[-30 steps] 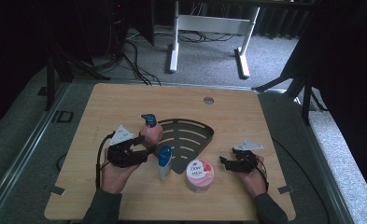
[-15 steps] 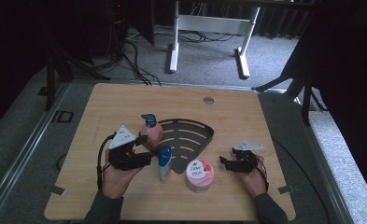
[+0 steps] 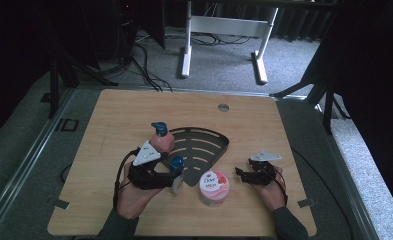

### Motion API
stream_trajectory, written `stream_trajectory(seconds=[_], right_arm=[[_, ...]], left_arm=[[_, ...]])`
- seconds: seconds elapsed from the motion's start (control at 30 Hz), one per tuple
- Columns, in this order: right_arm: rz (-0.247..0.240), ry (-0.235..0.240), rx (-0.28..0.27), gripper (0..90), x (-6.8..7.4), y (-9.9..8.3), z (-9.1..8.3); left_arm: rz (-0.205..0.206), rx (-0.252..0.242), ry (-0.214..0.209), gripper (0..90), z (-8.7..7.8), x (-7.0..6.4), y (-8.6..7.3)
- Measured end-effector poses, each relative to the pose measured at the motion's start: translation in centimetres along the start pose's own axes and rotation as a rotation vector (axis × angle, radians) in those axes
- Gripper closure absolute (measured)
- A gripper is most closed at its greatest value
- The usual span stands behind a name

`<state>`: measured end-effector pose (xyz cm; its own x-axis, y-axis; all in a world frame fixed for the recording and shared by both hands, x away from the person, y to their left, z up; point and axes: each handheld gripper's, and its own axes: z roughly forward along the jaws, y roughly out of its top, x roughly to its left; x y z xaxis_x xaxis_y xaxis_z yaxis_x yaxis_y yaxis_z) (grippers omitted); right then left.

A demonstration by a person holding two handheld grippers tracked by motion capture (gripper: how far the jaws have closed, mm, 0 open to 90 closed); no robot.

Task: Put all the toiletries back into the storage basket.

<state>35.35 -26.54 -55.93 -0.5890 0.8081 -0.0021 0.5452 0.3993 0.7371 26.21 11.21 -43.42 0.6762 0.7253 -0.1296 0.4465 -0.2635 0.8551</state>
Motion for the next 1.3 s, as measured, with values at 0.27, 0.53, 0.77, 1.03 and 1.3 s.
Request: stream_trajectory(seconds=[0.27,0.53,0.77,1.03,1.3], right_arm=[[-0.001,0.000,0.000,29.3,0.0,0.0,0.0],[-0.001,0.000,0.000,29.3,0.0,0.0,0.0],[-0.001,0.000,0.000,29.2,0.0,0.0,0.0],[0.000,0.000,0.000,29.3,0.0,0.0,0.0],[0.000,0.000,0.000,29.3,0.0,0.0,0.0]], left_arm=[[0.029,0.048,0.011,41.7,1.1,-0.4,-0.8],[0.082,0.071,0.016,53.1,0.9,-0.5,-0.7],[0.118,0.097,0.013,57.2,0.5,-0.3,-0.4],[0.140,0.175,0.021,54.7,1.4,-0.4,0.2],[0.136,0.230,0.010,54.0,2.0,-0.2,1.0]])
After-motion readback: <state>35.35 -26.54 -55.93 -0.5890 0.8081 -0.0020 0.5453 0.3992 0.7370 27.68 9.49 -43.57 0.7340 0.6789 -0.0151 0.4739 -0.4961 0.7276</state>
